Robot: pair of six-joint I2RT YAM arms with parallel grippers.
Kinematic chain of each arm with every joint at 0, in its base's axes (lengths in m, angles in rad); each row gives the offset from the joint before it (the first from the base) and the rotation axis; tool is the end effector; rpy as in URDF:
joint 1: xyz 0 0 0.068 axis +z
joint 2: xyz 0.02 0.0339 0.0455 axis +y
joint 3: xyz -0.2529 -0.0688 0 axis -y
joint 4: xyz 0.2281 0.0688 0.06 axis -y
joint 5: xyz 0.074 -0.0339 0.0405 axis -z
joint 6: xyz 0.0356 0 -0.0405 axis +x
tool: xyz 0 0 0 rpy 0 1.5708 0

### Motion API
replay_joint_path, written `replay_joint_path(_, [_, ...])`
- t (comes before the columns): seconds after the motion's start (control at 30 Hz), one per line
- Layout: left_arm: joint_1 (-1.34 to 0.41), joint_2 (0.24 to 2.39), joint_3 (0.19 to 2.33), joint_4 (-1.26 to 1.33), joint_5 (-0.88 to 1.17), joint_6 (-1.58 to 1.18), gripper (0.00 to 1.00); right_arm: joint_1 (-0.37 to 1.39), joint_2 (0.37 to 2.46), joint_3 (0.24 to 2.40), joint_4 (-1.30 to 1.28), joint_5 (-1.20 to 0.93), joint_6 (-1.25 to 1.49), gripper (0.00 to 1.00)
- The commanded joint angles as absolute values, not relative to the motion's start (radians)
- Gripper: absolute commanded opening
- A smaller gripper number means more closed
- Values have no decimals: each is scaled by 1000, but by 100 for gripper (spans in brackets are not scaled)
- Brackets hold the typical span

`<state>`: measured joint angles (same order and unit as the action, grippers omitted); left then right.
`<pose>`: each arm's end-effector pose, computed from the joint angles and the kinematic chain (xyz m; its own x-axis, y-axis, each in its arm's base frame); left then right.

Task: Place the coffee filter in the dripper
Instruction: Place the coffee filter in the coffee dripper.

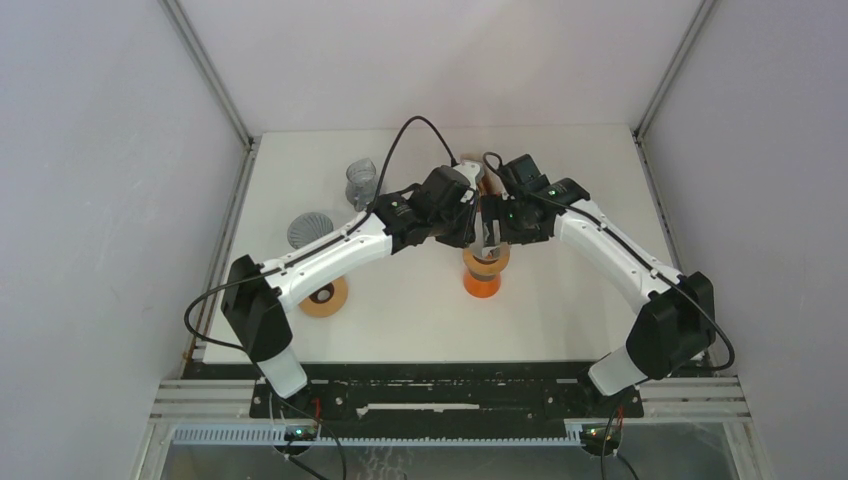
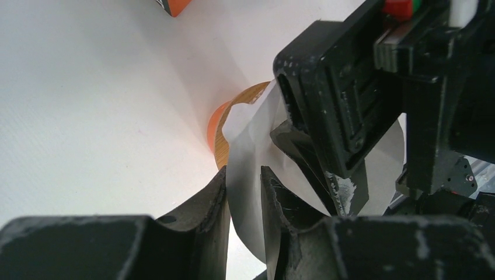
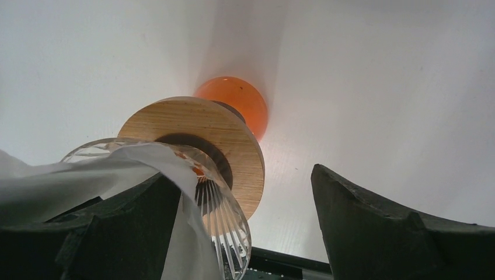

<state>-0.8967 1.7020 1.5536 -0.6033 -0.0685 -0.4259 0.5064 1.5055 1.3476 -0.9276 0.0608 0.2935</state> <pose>0.2313 -0.2856 0.3151 -0.6973 0.2124 -0.6846 0.5053 0.8231 -0.2592 0.2540 0.1384 0.2924 -0.8733 -0.1542 -0.4621 -0.2159 0.9728 0.0835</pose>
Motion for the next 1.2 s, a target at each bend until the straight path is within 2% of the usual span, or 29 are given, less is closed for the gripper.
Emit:
replay_joint_path(0.0, [-905, 1703, 1623, -595, -72, -412, 29, 510, 1507, 1330, -903, 56, 285, 89])
replay_joint_path(0.5, [-907, 1707, 1611, -602, -71, -416, 29, 491, 1493, 1299, -888, 73, 272, 89])
replay_joint_path(1.17, [-907, 1695, 1584, -606, -75, -419, 36, 484, 1474, 1267, -848, 57, 252, 89])
